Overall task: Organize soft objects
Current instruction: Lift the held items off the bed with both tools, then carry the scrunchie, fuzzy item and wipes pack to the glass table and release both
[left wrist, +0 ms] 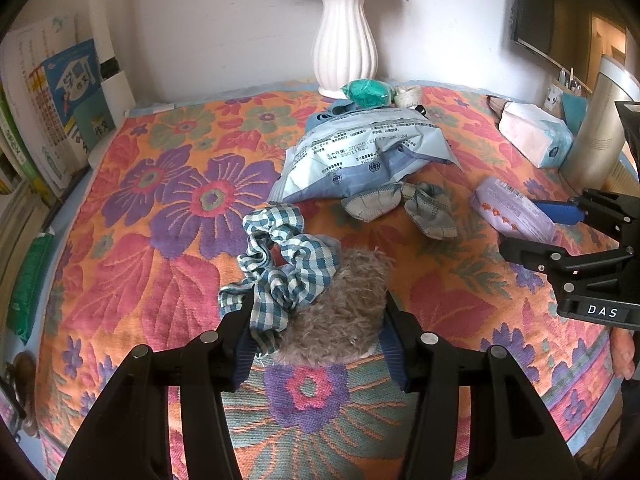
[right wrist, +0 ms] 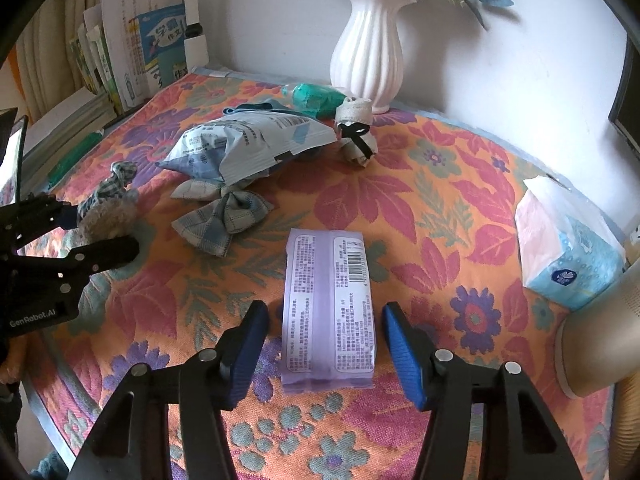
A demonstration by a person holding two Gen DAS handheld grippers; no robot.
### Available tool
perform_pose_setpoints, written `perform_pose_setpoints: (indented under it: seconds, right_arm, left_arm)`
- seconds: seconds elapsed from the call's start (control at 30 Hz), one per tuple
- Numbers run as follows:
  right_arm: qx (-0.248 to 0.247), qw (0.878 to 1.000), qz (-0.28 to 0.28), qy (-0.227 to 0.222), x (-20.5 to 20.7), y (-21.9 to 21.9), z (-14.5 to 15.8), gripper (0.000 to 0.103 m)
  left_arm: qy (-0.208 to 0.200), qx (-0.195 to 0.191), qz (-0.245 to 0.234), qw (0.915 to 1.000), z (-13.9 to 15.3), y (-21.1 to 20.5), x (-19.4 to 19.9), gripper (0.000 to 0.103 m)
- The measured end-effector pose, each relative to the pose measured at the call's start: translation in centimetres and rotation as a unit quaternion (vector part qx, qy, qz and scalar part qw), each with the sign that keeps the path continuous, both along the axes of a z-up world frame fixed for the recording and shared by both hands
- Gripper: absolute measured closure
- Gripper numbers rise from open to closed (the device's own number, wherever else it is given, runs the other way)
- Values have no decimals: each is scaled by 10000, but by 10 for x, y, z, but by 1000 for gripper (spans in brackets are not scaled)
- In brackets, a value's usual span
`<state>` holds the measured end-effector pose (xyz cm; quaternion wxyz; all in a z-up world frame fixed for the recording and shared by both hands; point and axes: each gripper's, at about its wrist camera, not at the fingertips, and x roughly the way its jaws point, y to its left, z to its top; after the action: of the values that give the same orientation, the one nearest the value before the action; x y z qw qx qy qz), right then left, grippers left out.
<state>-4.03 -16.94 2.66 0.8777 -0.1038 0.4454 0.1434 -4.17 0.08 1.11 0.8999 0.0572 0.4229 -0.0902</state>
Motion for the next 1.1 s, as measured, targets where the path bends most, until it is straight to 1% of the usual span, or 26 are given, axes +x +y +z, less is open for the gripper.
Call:
perform_pose_setpoints:
  seconds: [0.37,0.47,0.5,0.57,0.63,0.67,0.73,0.77,0.83,0.87,0.93,1.03,1.1]
  right_arm:
    - [-10,10000,15,-1,0,0,1,46]
    - [-48,10000,64,-59,-1,0,2,61]
    - [-86,9999,52,-85,-3,1,3,63]
    - [-131,9999,-15,-76,-4,0,4,63]
    - [150,9997,-136,105,-7,-6,5,63]
    - [424,9987,-182,215,-12,-11,6,63]
    - [685,9969,-235,322,-22,-17,9,63]
    - [768,9960,-267,369,-28,-20,10,63]
    - [1058,9926,-340,491,-41,-29,14,63]
    - [1254,9899,-371,539,-52,-37,17,63]
    - [1357,9882,-467,531,-68,-45,23,63]
    - [1405,9874,-619,396,-91,-61,35,63]
    - [1455,9862,-743,272,-105,-76,43,63]
  left_arm:
    - [-14,-14,-3,10000,0,1,-1,53]
    - [-69,-63,-30,10000,2,1,-2,58]
    - [-99,-81,-49,9999,4,1,-3,60]
    - [-162,-225,-148,9995,8,1,-6,61]
    - [-160,-466,-235,9985,12,4,-10,61]
    - [-105,-720,-284,9969,13,7,-11,61]
    - [-25,-1293,-426,9907,16,13,-16,61]
    - [-45,-1609,-541,9855,19,15,-21,61]
    - [-77,-2075,-755,9753,24,15,-29,62]
    - [-79,-2354,-901,9677,27,14,-35,61]
    - [-102,-2588,-1072,9599,33,7,-42,61]
    - [-142,-2631,-1336,9554,41,-15,-51,61]
    - [-159,-2589,-1488,9543,48,-31,-53,61]
